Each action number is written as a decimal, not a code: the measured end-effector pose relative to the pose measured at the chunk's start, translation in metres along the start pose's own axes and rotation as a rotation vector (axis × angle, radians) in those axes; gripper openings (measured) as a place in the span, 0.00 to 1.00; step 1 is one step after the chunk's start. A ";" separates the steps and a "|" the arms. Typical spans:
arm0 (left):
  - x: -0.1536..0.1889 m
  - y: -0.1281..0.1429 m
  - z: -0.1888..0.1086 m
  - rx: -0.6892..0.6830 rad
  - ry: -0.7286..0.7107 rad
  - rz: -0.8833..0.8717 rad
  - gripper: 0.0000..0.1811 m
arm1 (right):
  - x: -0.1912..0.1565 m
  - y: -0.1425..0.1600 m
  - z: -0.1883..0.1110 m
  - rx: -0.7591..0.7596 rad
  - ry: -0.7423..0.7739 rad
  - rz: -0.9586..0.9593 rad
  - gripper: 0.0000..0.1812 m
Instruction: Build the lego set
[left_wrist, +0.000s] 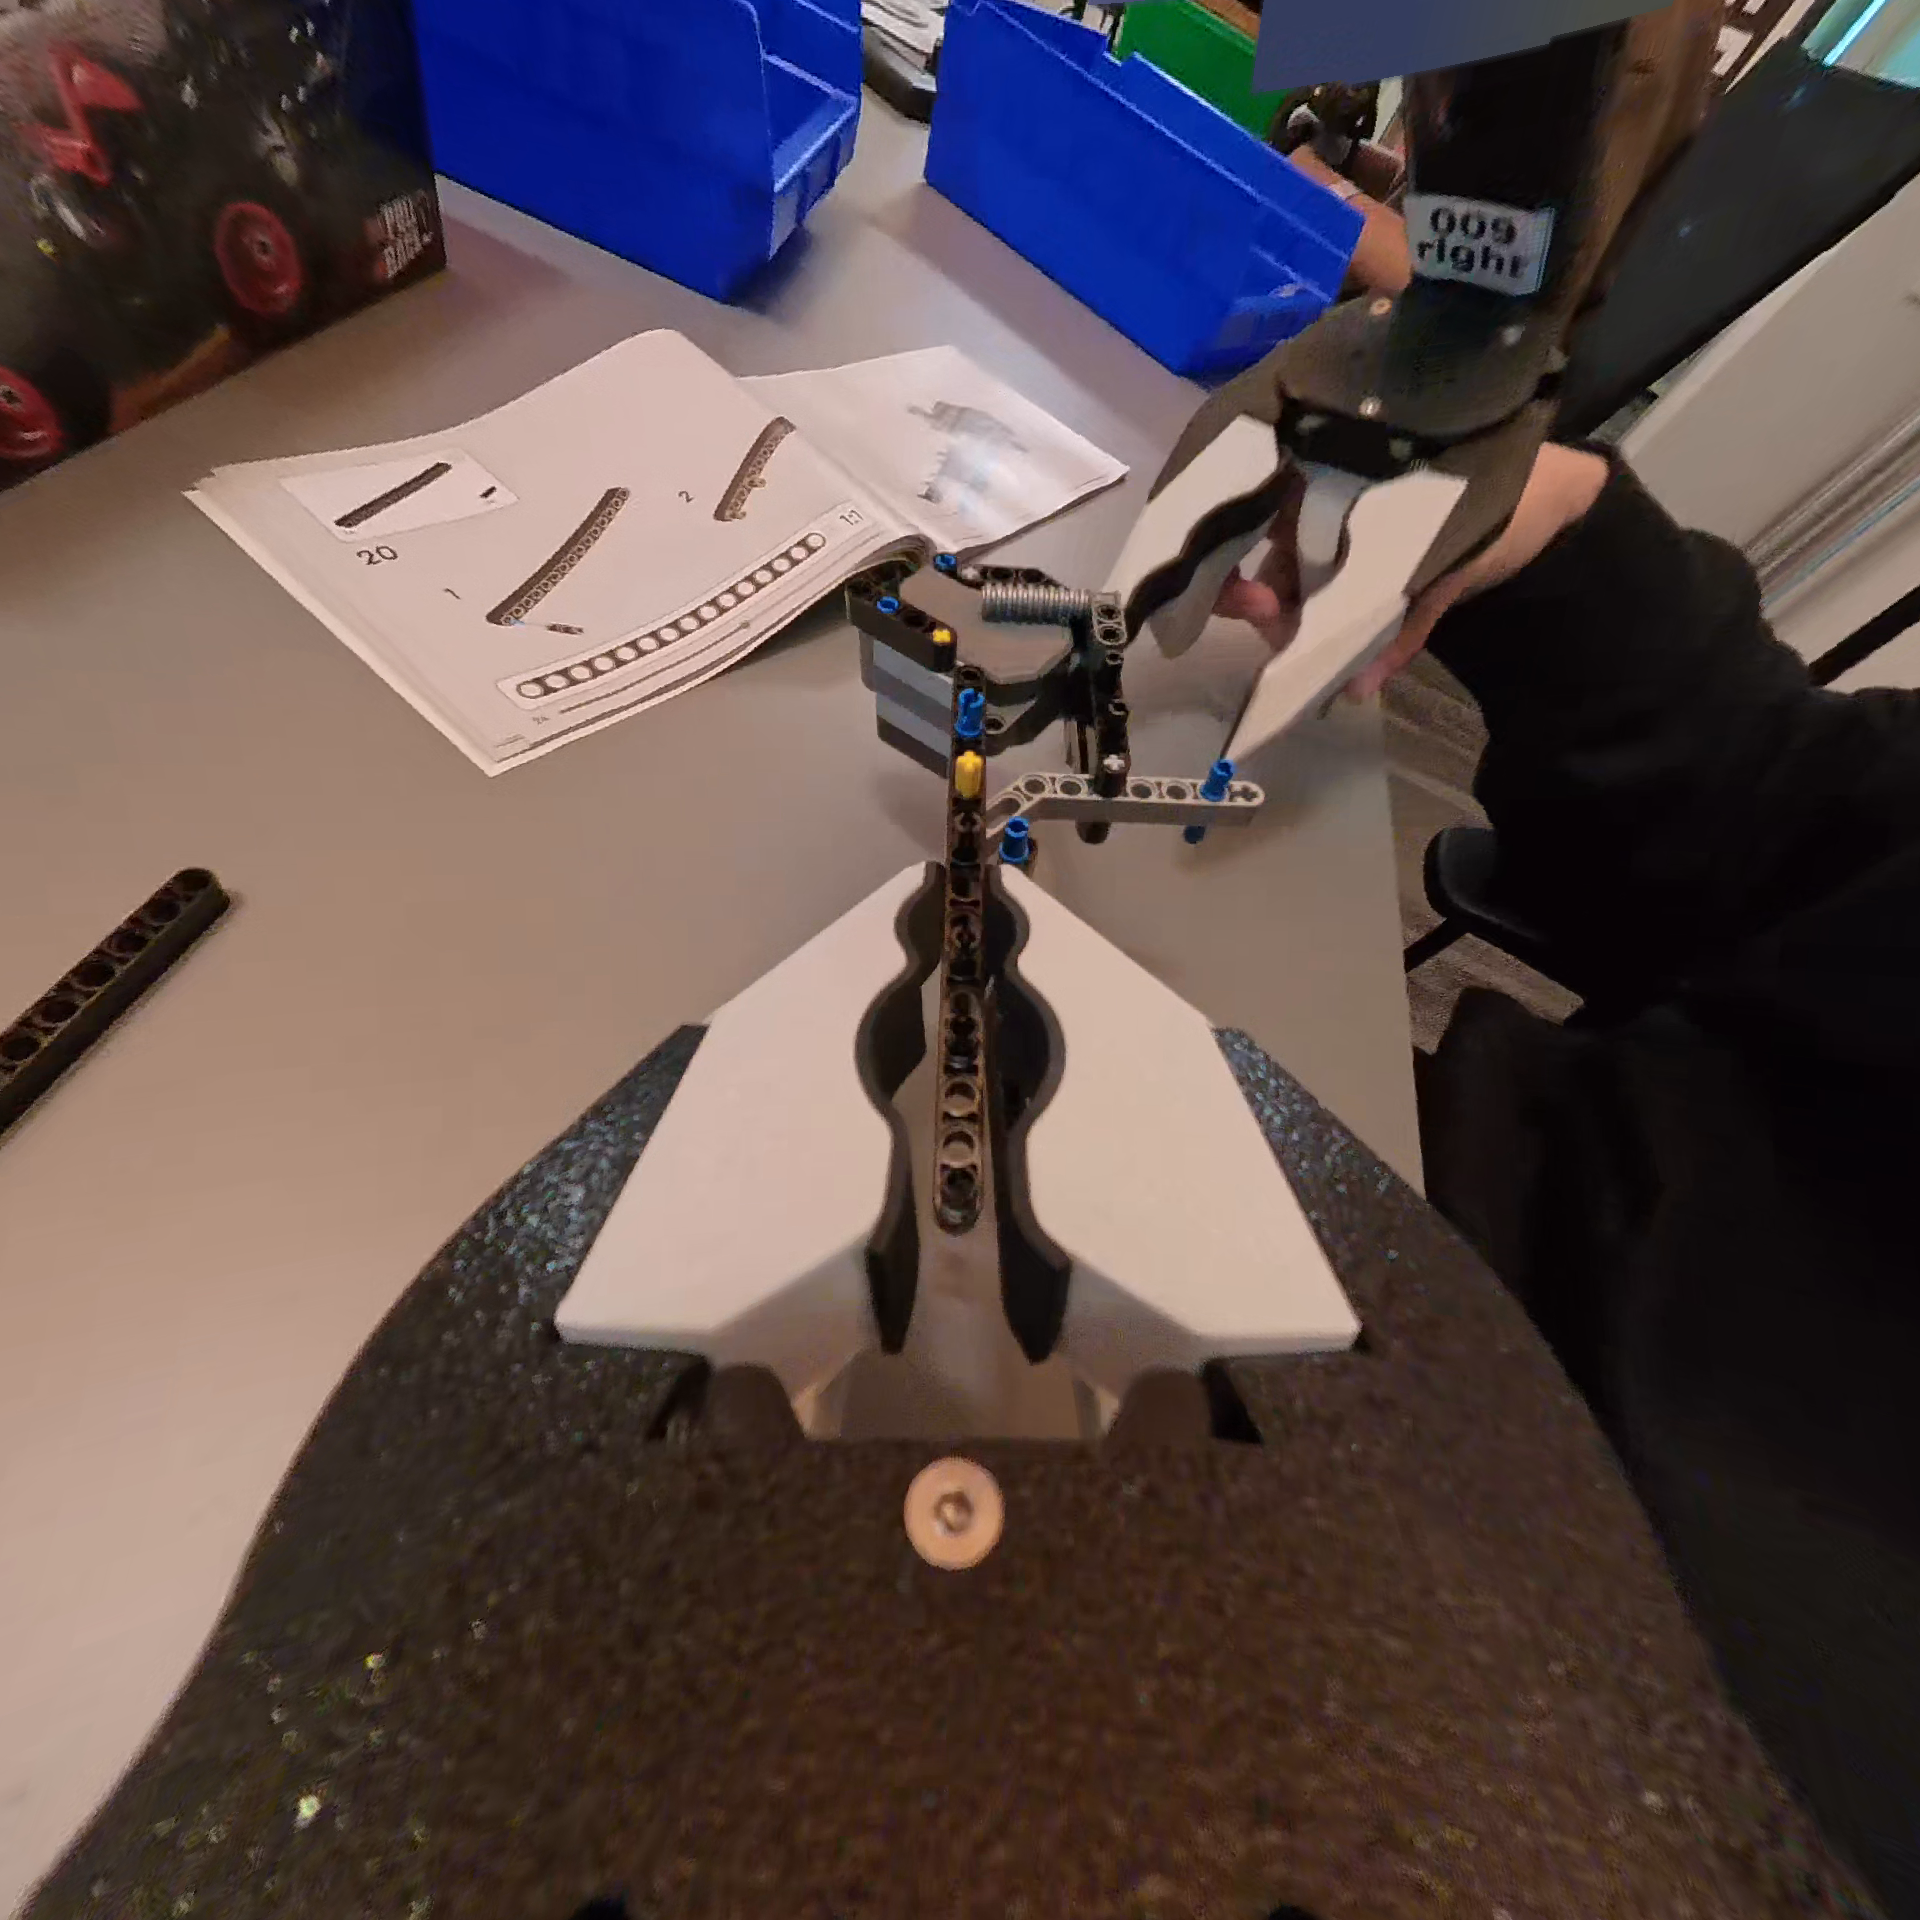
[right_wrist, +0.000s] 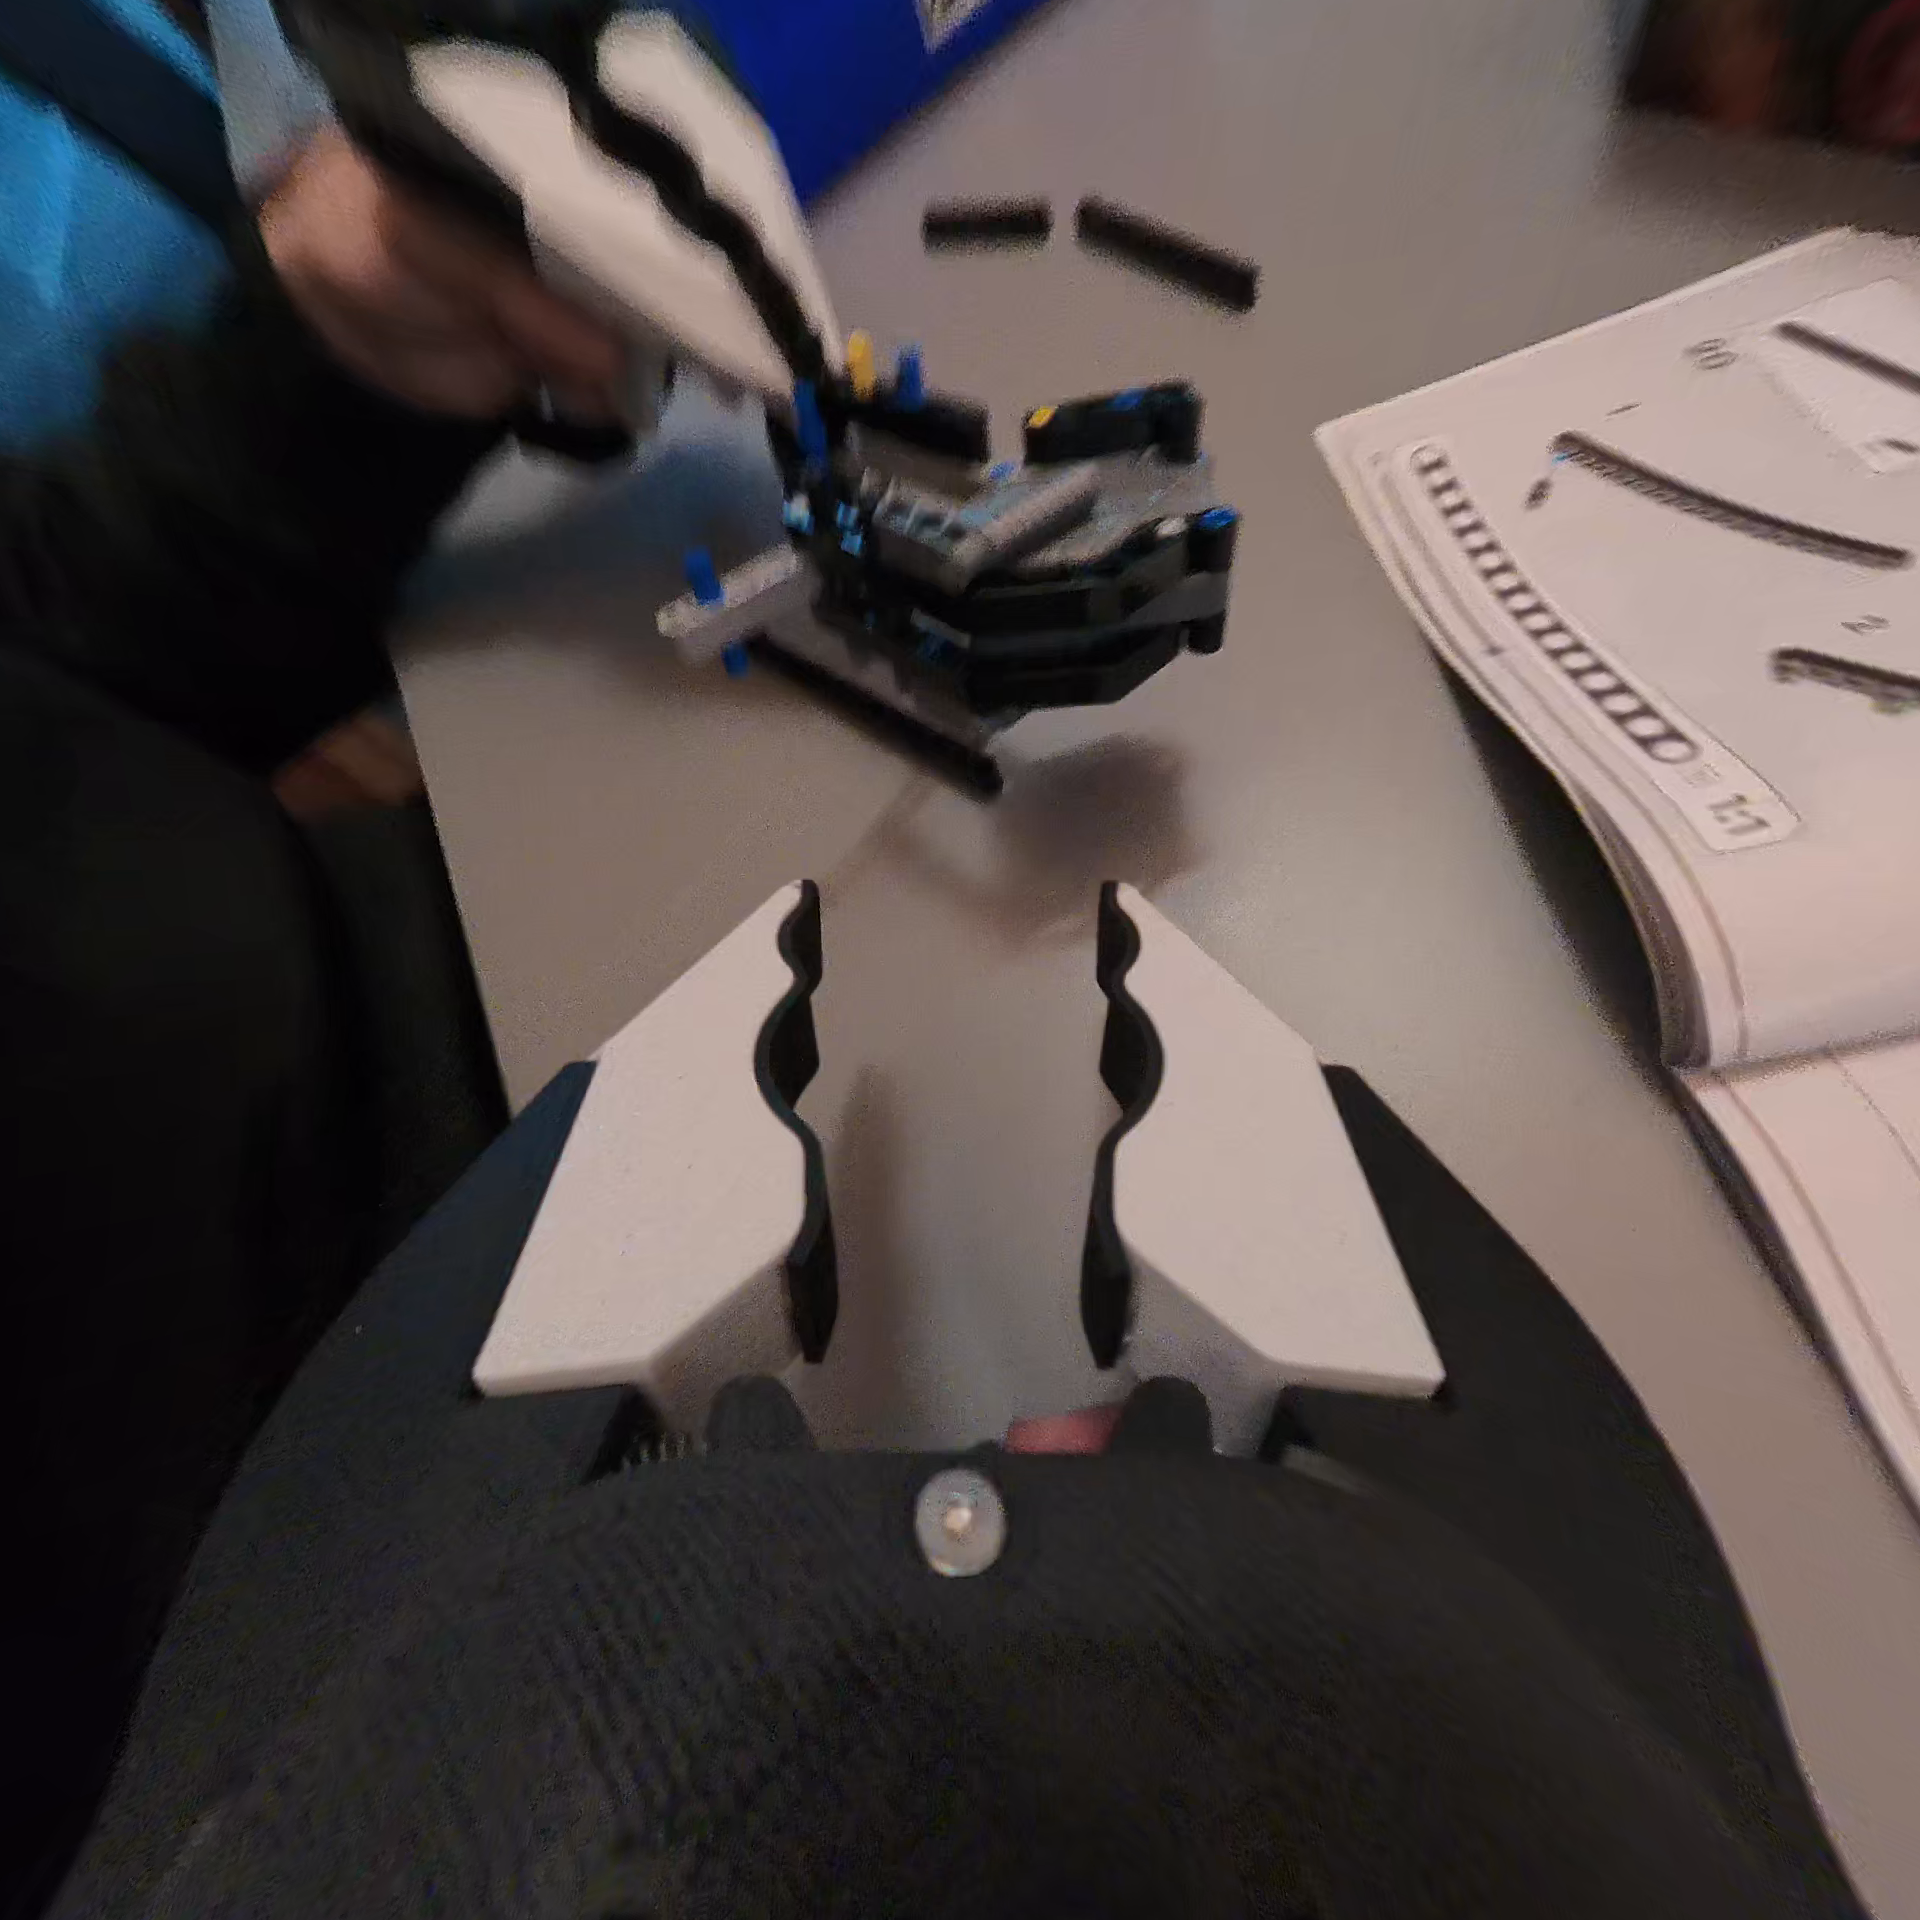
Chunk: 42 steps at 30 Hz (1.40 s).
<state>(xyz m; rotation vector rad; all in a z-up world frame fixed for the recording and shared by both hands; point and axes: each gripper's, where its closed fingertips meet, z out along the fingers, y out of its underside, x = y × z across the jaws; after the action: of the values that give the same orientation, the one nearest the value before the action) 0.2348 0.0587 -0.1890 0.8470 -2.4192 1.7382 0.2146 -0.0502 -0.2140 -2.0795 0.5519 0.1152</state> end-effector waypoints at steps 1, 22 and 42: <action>0.001 -0.001 0.001 0.004 0.003 -0.005 0.03 | 0.001 0.006 0.006 -0.031 0.014 -0.054 0.26; -0.037 -0.027 -0.066 0.227 -0.122 -0.126 0.03 | -0.010 -0.013 0.098 -0.277 -0.056 -0.751 0.03; -0.041 -0.028 -0.064 0.281 -0.077 -0.171 0.03 | -0.021 -0.011 0.086 -0.247 -0.060 -0.519 0.21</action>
<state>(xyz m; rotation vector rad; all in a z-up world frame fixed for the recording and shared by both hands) 0.2653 0.1263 -0.1550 1.1320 -2.0992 2.0393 0.2119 0.0333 -0.2462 -2.3840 -0.0538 -0.0598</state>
